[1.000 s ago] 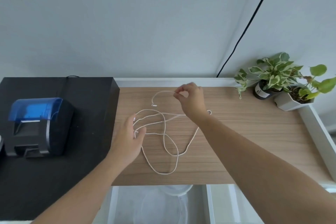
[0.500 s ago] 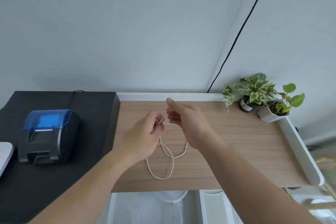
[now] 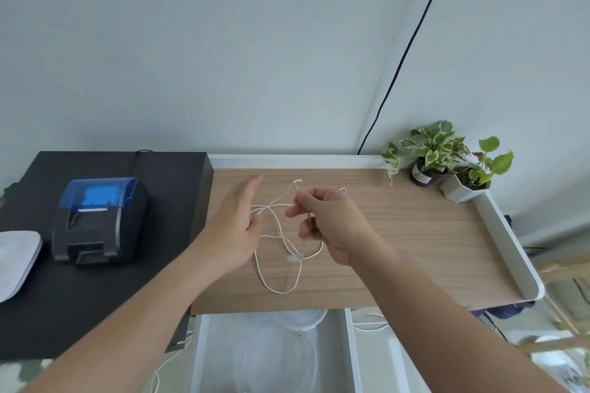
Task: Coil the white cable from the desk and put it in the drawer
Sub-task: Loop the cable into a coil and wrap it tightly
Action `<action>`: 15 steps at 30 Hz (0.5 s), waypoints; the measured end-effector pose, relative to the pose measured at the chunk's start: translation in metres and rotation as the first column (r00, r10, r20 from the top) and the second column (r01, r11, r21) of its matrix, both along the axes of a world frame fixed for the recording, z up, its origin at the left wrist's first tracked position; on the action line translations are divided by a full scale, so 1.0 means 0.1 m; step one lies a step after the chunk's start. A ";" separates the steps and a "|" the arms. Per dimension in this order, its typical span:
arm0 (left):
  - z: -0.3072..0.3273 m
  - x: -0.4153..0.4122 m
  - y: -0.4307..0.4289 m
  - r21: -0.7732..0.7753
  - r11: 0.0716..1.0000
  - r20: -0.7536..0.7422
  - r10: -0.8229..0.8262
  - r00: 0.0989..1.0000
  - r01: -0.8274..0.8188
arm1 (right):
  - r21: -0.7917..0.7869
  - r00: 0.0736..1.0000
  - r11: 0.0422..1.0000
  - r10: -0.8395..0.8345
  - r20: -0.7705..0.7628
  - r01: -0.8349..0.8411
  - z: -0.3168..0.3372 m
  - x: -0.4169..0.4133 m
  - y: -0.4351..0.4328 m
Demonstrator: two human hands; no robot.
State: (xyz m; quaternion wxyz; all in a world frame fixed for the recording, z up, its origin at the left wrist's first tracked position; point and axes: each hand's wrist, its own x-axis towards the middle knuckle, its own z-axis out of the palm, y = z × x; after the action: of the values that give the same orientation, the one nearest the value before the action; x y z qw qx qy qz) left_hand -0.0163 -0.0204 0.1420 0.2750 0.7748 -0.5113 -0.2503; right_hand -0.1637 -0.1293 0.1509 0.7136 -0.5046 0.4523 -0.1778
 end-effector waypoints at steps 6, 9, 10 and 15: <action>0.37 -0.03 -0.25 0.047 0.960 -0.086 -0.272 0.959 0.276 | -0.060 0.979 0.978 0.201 0.042 -0.199 0.25 -0.23 0.07; 0.42 0.04 -0.23 -0.040 0.966 -0.069 -0.258 0.964 0.256 | 0.076 0.951 0.957 0.266 0.158 -0.280 0.32 -0.45 0.00; 0.43 0.05 -0.20 -0.069 0.964 -0.077 -0.263 0.962 0.258 | 0.149 0.933 0.937 0.277 0.230 -0.315 0.33 -0.53 -0.01; 0.38 -0.09 -0.06 -0.101 0.963 -0.049 -0.257 0.965 0.252 | 0.336 0.660 0.765 0.150 0.736 -0.549 0.48 -0.64 0.07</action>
State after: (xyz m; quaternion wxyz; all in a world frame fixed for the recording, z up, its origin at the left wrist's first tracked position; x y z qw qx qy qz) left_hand -0.0256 -0.0260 0.1803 0.2922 0.6808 -0.6091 -0.2832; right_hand -0.2276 -0.1225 0.1986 0.9576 -0.2674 0.0834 -0.0670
